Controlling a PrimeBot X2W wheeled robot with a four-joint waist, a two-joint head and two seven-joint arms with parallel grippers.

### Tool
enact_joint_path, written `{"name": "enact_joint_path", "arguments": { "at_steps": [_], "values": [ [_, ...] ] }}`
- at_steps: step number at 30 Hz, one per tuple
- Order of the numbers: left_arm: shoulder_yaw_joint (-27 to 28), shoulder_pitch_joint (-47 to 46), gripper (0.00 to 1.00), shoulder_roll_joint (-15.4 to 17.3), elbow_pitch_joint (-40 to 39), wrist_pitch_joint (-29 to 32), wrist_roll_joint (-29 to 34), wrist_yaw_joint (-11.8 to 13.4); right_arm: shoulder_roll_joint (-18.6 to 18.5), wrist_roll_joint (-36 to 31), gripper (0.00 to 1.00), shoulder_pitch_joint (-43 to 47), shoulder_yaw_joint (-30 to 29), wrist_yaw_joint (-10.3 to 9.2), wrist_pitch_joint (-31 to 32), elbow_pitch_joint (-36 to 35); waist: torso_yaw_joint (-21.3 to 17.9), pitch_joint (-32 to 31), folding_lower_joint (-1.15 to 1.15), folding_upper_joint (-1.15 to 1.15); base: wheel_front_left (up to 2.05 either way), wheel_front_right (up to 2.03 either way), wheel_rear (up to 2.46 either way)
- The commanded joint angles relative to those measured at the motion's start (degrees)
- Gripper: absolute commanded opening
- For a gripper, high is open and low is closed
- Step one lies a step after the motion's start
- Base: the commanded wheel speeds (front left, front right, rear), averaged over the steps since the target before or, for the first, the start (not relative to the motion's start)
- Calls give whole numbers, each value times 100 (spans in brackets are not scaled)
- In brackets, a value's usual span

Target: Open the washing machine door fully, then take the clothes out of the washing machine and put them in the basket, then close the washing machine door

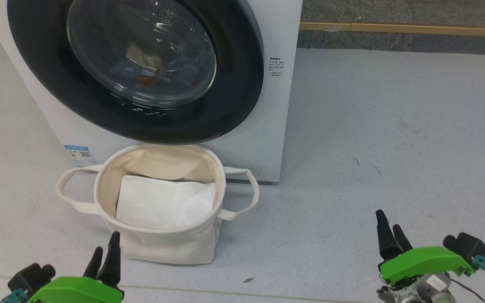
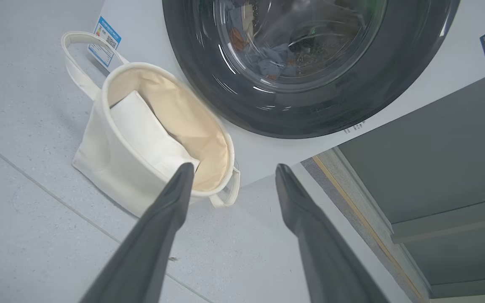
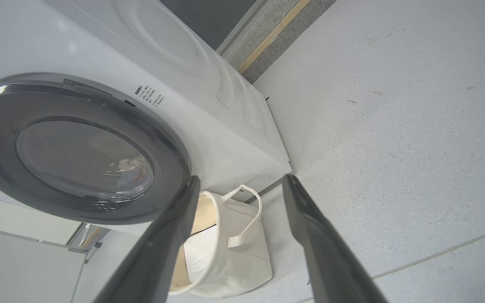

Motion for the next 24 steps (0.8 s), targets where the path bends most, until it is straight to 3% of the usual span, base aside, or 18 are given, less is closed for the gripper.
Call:
{"name": "enact_joint_path", "arguments": {
  "at_steps": [1,17,24],
  "values": [
    [41,-343,100,197,-229,-104,203,58,-38,-268,100,-367,112,1,-86,-212,6,-13,0,0,0,0,0],
    [-269,-483,100,518,-427,-363,1153,414,-47,-1592,100,-599,416,1,-355,-304,53,-65,0,0,0,0,0],
    [-402,-547,100,687,-661,-394,1641,689,-51,-2011,100,-674,432,1,-472,-400,77,-64,0,0,0,0,0]
  ]
}}
